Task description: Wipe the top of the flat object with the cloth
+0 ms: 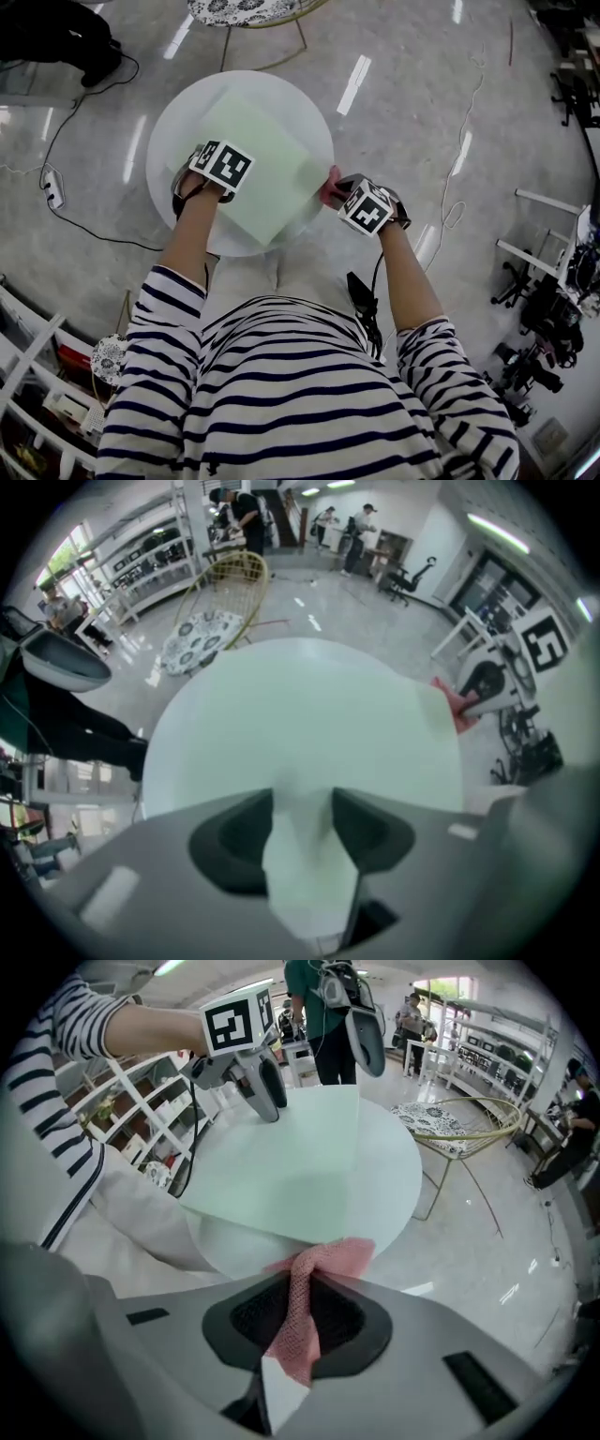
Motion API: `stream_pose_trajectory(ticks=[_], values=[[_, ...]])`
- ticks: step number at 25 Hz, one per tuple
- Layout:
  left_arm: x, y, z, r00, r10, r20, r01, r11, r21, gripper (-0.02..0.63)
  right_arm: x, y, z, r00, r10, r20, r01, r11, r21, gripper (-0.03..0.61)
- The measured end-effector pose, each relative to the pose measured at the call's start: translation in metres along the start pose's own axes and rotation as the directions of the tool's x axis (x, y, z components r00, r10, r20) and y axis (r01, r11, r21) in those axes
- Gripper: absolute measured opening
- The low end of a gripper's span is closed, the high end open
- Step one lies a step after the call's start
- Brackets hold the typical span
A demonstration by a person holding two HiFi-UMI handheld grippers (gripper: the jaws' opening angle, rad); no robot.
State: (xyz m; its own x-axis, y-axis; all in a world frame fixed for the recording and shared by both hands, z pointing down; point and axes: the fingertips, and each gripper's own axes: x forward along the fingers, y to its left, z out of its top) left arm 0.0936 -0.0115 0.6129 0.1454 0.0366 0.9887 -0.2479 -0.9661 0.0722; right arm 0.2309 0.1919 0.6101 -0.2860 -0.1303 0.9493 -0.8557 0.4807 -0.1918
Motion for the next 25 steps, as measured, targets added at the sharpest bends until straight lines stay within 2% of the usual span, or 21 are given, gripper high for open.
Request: stream_pose_trajectory(ticks=[5, 8, 12, 17, 22, 25], values=[[-0.002, -0.002, -0.006, 0.999, -0.034, 0.003, 0.034, 0.999, -0.008, 0.208, 0.005, -0.008, 0.016, 0.998, -0.036, 0.051, 0.031, 0.996, 0.084, 0.061], [-0.003, -0.007, -0.016, 0.998, -0.048, -0.031, 0.049, 0.998, 0.030, 0.251, 0.005, -0.027, 0.027, 0.995, -0.063, 0.077, 0.055, 0.994, 0.099, 0.061], [-0.003, -0.010, -0.031, 0.996, -0.046, -0.072, 0.048, 0.999, 0.018, 0.267, 0.008, -0.057, 0.053, 0.992, -0.111, 0.059, 0.109, 0.994, 0.029, 0.061], [-0.004, -0.015, -0.045, 0.995, -0.059, -0.087, 0.059, 0.998, 0.004, 0.273, 0.010, -0.093, 0.094, 0.982, -0.172, 0.075, 0.175, 0.984, -0.042, 0.061], [-0.003, -0.014, -0.045, 0.997, -0.054, -0.058, 0.047, 0.993, -0.112, 0.274, 0.012, -0.113, 0.123, 0.973, -0.224, 0.057, 0.231, 0.956, -0.179, 0.061], [-0.004, -0.012, -0.047, 0.996, -0.059, -0.071, 0.049, 0.990, -0.134, 0.273, 0.012, -0.108, 0.125, 0.975, -0.217, 0.044, 0.221, 0.948, -0.228, 0.061]])
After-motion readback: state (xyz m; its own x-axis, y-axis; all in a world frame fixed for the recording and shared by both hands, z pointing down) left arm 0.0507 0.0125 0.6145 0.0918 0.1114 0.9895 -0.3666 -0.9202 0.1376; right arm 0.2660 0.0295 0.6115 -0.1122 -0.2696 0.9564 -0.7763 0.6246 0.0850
